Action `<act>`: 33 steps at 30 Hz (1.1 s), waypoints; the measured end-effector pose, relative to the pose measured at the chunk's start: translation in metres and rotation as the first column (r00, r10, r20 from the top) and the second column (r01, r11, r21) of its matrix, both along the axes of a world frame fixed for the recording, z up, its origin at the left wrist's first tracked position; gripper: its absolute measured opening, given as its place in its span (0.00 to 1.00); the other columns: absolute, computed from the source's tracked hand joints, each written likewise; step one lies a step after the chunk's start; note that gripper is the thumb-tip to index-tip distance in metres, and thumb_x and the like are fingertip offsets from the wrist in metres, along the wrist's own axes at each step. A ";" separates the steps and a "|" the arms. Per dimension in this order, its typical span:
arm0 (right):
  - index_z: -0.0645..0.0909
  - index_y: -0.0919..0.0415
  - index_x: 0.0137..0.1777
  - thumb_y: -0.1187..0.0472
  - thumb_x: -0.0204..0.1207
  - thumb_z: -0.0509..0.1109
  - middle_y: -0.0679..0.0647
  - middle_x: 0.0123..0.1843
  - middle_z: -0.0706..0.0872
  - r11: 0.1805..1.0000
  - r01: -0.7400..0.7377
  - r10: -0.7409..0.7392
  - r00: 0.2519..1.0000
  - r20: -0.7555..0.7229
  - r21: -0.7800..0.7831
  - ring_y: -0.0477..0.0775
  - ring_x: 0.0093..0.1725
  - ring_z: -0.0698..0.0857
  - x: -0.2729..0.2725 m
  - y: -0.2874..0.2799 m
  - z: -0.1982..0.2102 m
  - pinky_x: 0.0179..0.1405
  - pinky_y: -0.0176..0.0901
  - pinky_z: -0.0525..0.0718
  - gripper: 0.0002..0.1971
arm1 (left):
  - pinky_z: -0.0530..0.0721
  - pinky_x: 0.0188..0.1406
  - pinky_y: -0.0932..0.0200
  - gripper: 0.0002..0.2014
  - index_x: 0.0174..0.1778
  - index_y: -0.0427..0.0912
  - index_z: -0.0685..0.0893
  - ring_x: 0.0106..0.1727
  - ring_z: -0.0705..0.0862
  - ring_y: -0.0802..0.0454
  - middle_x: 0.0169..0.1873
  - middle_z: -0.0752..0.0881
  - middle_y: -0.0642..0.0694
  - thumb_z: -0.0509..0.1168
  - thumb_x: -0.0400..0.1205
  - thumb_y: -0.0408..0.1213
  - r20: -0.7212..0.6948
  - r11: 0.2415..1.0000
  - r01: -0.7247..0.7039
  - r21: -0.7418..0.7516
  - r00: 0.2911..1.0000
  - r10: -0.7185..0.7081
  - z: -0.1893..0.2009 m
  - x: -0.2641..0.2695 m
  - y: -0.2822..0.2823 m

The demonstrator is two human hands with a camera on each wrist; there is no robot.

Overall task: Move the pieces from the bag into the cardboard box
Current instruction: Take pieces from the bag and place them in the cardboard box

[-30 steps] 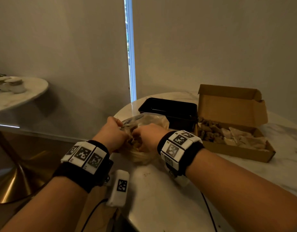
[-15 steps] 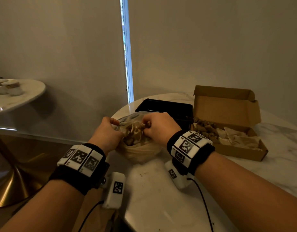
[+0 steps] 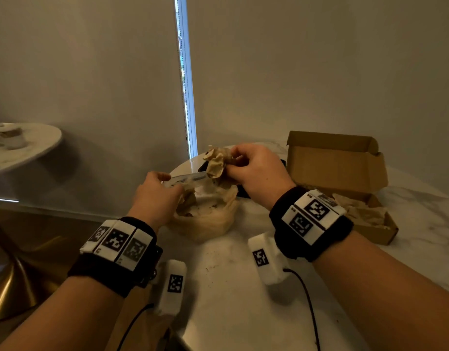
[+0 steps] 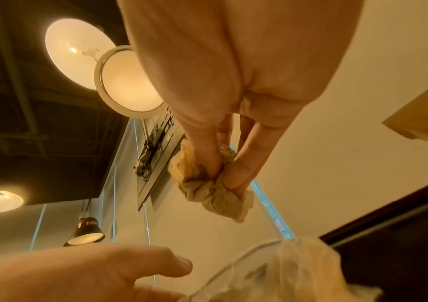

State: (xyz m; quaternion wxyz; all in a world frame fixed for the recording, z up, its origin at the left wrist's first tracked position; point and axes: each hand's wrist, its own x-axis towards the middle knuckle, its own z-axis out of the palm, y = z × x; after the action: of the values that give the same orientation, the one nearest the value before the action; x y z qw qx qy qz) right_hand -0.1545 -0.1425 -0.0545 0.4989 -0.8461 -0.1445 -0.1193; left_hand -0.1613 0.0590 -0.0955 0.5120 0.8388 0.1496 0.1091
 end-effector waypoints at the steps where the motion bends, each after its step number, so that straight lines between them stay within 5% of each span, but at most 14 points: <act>1: 0.88 0.54 0.50 0.61 0.79 0.77 0.51 0.44 0.92 1.000 0.004 -0.004 1.000 0.009 0.006 0.51 0.46 0.92 -0.002 -0.005 0.003 0.52 0.54 0.93 0.03 | 0.85 0.56 0.45 0.20 0.68 0.52 0.77 0.61 0.82 0.42 0.64 0.82 0.41 0.69 0.81 0.51 0.043 0.999 -0.009 0.044 0.999 0.007 0.001 0.001 -0.003; 3: 0.88 0.53 0.47 0.60 0.78 0.77 0.52 0.42 0.92 1.000 0.020 -0.021 0.999 0.039 0.016 0.52 0.44 0.92 -0.006 -0.016 0.010 0.50 0.55 0.93 0.02 | 0.84 0.64 0.42 0.16 0.65 0.54 0.78 0.65 0.81 0.45 0.64 0.83 0.45 0.68 0.82 0.51 0.200 1.000 -0.002 0.028 0.980 -0.004 0.006 0.001 -0.018; 7: 0.88 0.52 0.45 0.59 0.77 0.79 0.51 0.41 0.92 0.996 0.085 -0.083 0.995 0.062 -0.024 0.51 0.43 0.92 -0.017 -0.043 0.019 0.47 0.52 0.93 0.02 | 0.86 0.56 0.52 0.09 0.58 0.54 0.81 0.53 0.88 0.57 0.53 0.89 0.52 0.62 0.89 0.52 0.402 0.940 0.196 -0.280 0.913 -0.070 0.021 -0.007 -0.080; 10: 0.87 0.51 0.44 0.59 0.76 0.79 0.49 0.41 0.91 0.981 0.154 -0.147 0.987 0.067 -0.117 0.49 0.42 0.91 -0.022 -0.063 0.021 0.42 0.47 0.92 0.03 | 0.85 0.63 0.47 0.23 0.68 0.50 0.81 0.58 0.91 0.54 0.58 0.91 0.48 0.54 0.89 0.62 0.325 0.717 0.413 -0.561 0.907 -0.269 0.025 -0.005 -0.124; 12: 0.86 0.50 0.43 0.59 0.77 0.77 0.48 0.42 0.90 0.963 0.186 -0.175 0.982 0.074 -0.193 0.48 0.42 0.89 -0.026 -0.076 0.022 0.37 0.41 0.87 0.04 | 0.83 0.67 0.37 0.30 0.74 0.50 0.80 0.63 0.90 0.48 0.62 0.91 0.46 0.50 0.87 0.67 0.305 0.534 0.507 -0.676 0.853 -0.424 0.024 -0.001 -0.145; 14: 0.85 0.48 0.45 0.59 0.79 0.75 0.47 0.44 0.89 0.939 0.211 -0.199 0.977 0.070 -0.273 0.47 0.44 0.88 -0.027 -0.087 0.021 0.35 0.36 0.81 0.04 | 0.86 0.64 0.38 0.32 0.75 0.47 0.81 0.65 0.89 0.46 0.64 0.90 0.44 0.50 0.87 0.67 0.325 0.372 0.558 -0.742 0.785 -0.527 0.022 0.002 -0.163; 17: 0.86 0.47 0.53 0.59 0.82 0.73 0.45 0.48 0.88 0.914 0.222 -0.219 0.975 0.048 -0.340 0.46 0.48 0.87 -0.025 -0.098 0.017 0.42 0.40 0.88 0.05 | 0.89 0.53 0.49 0.27 0.70 0.43 0.86 0.60 0.90 0.49 0.59 0.91 0.43 0.57 0.89 0.60 0.292 0.298 0.510 -0.807 0.783 -0.549 0.017 0.005 -0.189; 20: 0.82 0.46 0.62 0.58 0.81 0.74 0.45 0.53 0.87 0.906 0.219 -0.228 0.973 0.017 -0.361 0.46 0.51 0.87 -0.022 -0.107 0.012 0.44 0.37 0.88 0.12 | 0.86 0.59 0.51 0.23 0.71 0.39 0.85 0.61 0.89 0.47 0.59 0.90 0.41 0.61 0.89 0.51 0.272 0.232 0.430 -0.873 0.822 -0.500 0.007 0.010 -0.203; 24: 0.77 0.42 0.67 0.52 0.77 0.79 0.41 0.56 0.85 0.945 0.156 -0.173 0.984 -0.032 -0.287 0.42 0.53 0.85 -0.021 -0.119 0.005 0.42 0.31 0.82 0.21 | 0.86 0.62 0.52 0.20 0.68 0.35 0.85 0.54 0.91 0.46 0.57 0.90 0.37 0.60 0.89 0.45 0.276 0.055 0.332 -0.942 0.856 -0.436 -0.005 0.017 -0.204; 26: 0.78 0.42 0.66 0.51 0.78 0.78 0.39 0.55 0.84 0.966 0.140 -0.147 0.989 -0.020 -0.219 0.38 0.51 0.85 -0.023 -0.123 0.002 0.44 0.30 0.84 0.19 | 0.85 0.64 0.49 0.18 0.67 0.36 0.84 0.57 0.90 0.43 0.64 0.88 0.35 0.62 0.88 0.44 0.273 -0.011 0.293 -0.956 0.873 -0.405 -0.010 0.019 -0.201; 30: 0.84 0.43 0.60 0.50 0.80 0.75 0.39 0.50 0.87 0.973 0.135 -0.124 0.990 0.069 -0.187 0.37 0.49 0.86 -0.028 -0.123 -0.006 0.46 0.31 0.87 0.10 | 0.81 0.72 0.45 0.26 0.80 0.35 0.76 0.72 0.84 0.39 0.72 0.83 0.33 0.61 0.88 0.46 0.290 -0.055 0.292 -0.955 0.872 -0.394 -0.015 0.021 -0.196; 33: 0.85 0.41 0.57 0.49 0.80 0.75 0.38 0.48 0.88 0.970 0.162 -0.147 0.985 0.095 -0.183 0.36 0.48 0.86 -0.029 -0.122 -0.014 0.48 0.34 0.88 0.07 | 0.85 0.67 0.47 0.24 0.78 0.36 0.77 0.66 0.88 0.39 0.68 0.86 0.33 0.61 0.88 0.45 0.291 -0.073 0.286 -0.956 0.872 -0.393 -0.015 0.018 -0.199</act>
State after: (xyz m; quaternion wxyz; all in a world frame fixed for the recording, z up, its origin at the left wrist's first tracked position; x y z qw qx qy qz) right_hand -0.1831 -0.2646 -0.0685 0.3988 -0.8931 -0.1089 -0.1774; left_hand -0.1429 -0.1395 -0.1107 0.9469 0.2593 -0.0126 -0.1895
